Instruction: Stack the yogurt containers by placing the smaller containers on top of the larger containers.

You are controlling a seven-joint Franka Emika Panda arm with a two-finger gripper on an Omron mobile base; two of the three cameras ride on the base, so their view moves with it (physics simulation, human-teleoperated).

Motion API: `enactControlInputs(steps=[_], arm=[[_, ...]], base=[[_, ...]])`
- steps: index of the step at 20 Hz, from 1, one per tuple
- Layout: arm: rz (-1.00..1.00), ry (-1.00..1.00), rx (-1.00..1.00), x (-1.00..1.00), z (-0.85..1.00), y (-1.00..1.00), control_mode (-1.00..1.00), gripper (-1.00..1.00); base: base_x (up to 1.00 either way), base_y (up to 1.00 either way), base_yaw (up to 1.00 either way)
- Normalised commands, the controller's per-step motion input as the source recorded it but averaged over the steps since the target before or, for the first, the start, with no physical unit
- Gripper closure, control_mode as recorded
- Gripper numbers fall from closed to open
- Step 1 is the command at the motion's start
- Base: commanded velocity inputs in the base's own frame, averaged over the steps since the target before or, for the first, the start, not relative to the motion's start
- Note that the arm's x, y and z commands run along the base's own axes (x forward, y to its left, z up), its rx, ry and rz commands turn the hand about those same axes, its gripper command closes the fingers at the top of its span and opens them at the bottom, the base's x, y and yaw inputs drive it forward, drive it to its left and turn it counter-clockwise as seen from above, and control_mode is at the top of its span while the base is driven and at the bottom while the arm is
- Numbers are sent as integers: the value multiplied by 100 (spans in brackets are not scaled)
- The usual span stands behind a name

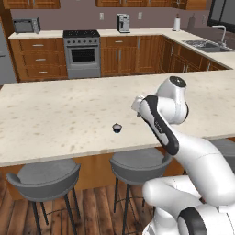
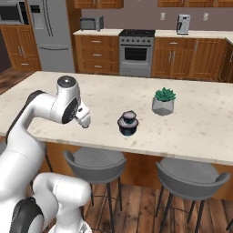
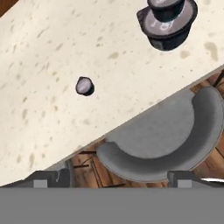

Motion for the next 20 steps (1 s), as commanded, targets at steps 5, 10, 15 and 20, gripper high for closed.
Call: enactControlInputs(steps=[5,10,15,20], arm=[[21,0,-10,0,-4,3,-100,-100],[28,-1,0,0,-5,8,-100,-100],[21,-6,-7,9,-10,42,-100,-100],[9,-12,-25,5,0,50,-100,-100]], base=[[0,0,0],[0,0,0],[0,0,0],[0,0,0]])
